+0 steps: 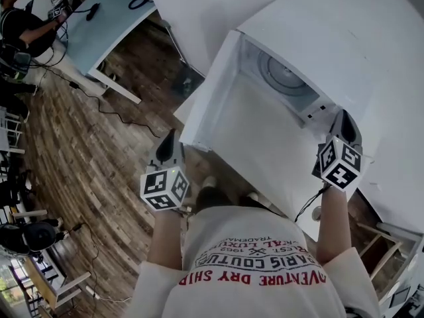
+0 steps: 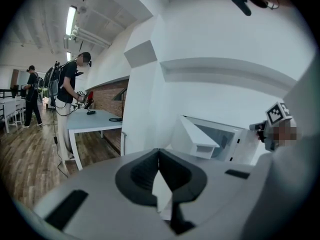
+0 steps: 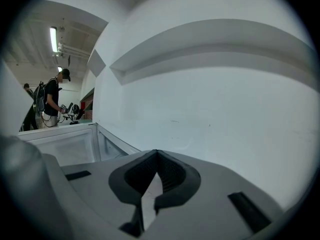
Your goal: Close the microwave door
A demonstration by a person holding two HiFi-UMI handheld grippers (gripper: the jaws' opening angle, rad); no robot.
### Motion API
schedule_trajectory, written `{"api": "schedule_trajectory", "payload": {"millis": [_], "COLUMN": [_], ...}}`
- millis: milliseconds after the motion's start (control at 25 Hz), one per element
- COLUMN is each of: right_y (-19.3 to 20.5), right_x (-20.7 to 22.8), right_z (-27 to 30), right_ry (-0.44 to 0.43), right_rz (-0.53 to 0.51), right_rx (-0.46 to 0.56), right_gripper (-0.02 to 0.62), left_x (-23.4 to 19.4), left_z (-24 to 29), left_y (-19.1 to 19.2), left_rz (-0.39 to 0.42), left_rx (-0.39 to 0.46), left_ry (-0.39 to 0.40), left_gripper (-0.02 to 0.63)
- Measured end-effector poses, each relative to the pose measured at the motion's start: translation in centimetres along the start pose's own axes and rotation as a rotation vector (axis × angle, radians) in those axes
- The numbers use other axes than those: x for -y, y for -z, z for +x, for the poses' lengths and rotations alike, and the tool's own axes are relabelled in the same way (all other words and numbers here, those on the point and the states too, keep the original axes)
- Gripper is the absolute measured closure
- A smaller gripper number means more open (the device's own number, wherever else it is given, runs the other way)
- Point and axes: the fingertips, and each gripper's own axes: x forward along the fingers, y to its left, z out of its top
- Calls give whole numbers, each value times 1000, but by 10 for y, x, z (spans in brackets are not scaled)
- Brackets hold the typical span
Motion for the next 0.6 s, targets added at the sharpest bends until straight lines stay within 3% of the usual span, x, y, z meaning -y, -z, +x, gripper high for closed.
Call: {"api": "schedule_trajectory", "payload": {"millis": [240, 600], "right_y": [-2, -1], "right_x": [-4, -9], "right_z": [0, -6], "right_ry": [-32, -91], "right_rz": [-44, 6], "right_rx": [25, 32], "right_gripper": [583, 583], "left_x": [38, 98], "left_z": [0, -4], "left_y": [5, 9], "left_rz": [-7, 63], "left_rx": [-8, -5], "left_ry": [61, 231], "left_gripper": [600, 600]}}
